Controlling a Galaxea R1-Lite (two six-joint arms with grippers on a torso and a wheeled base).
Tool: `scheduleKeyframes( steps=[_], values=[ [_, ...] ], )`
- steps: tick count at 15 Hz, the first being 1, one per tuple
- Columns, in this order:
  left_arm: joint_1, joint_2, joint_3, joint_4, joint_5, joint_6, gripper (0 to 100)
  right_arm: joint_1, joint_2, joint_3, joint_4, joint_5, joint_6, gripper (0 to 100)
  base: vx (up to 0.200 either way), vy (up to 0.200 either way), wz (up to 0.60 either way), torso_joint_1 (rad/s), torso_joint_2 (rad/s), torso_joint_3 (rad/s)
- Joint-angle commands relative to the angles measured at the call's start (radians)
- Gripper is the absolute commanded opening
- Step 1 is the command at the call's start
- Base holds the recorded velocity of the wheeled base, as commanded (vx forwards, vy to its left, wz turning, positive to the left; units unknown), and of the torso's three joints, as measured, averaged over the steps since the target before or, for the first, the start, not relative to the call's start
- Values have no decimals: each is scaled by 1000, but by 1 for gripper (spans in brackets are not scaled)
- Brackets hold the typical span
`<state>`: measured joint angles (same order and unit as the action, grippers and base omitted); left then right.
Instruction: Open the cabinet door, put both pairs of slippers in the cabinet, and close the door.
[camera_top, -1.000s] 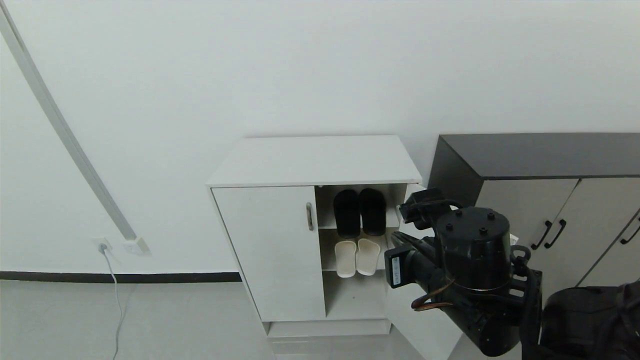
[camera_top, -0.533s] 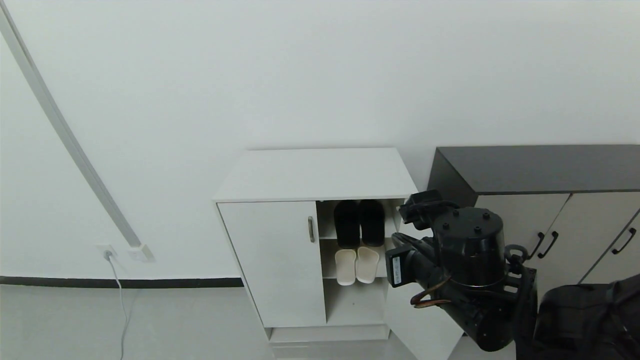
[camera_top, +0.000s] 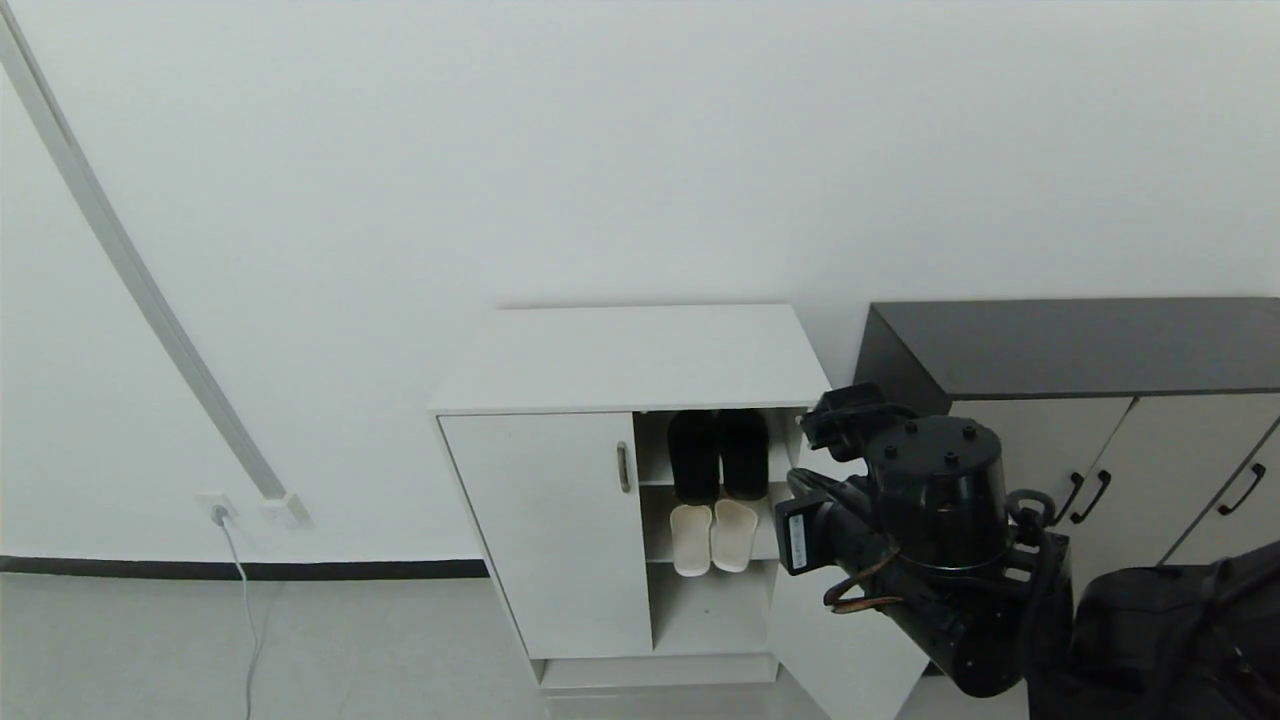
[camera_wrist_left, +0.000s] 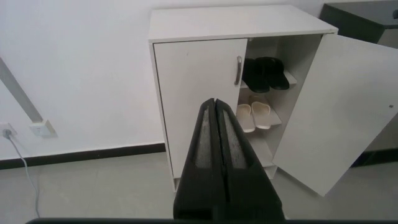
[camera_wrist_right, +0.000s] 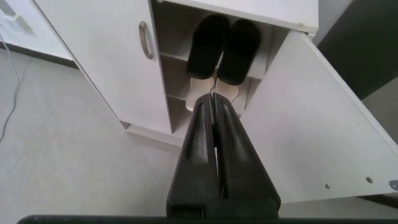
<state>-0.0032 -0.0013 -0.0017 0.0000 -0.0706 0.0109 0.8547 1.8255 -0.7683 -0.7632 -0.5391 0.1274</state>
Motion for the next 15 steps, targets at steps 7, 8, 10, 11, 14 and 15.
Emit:
scheduleKeyframes(
  steps=[7,8,10,11,14,15],
  values=[
    [0,1,0,0,0,0,0,-22,20,4,-5,5,1,0,0,0,-429,2,-1,0],
    [0,1,0,0,0,0,0,-23,26,4,-7,5,1,0,0,0,0,0,0,0],
    [0,1,0,0,0,0,0,-34,32,3,-19,5,1,0,0,0,0,0,0,0],
    [0,1,0,0,0,0,0,-37,32,4,-30,5,1,0,0,0,0,0,0,0],
    [0,1,0,0,0,0,0,-37,32,4,-44,5,0,0,-200,0,0,6,1,-1],
    [0,1,0,0,0,0,0,-42,35,4,-44,5,0,0,-200,0,0,7,2,-2]
  ],
)
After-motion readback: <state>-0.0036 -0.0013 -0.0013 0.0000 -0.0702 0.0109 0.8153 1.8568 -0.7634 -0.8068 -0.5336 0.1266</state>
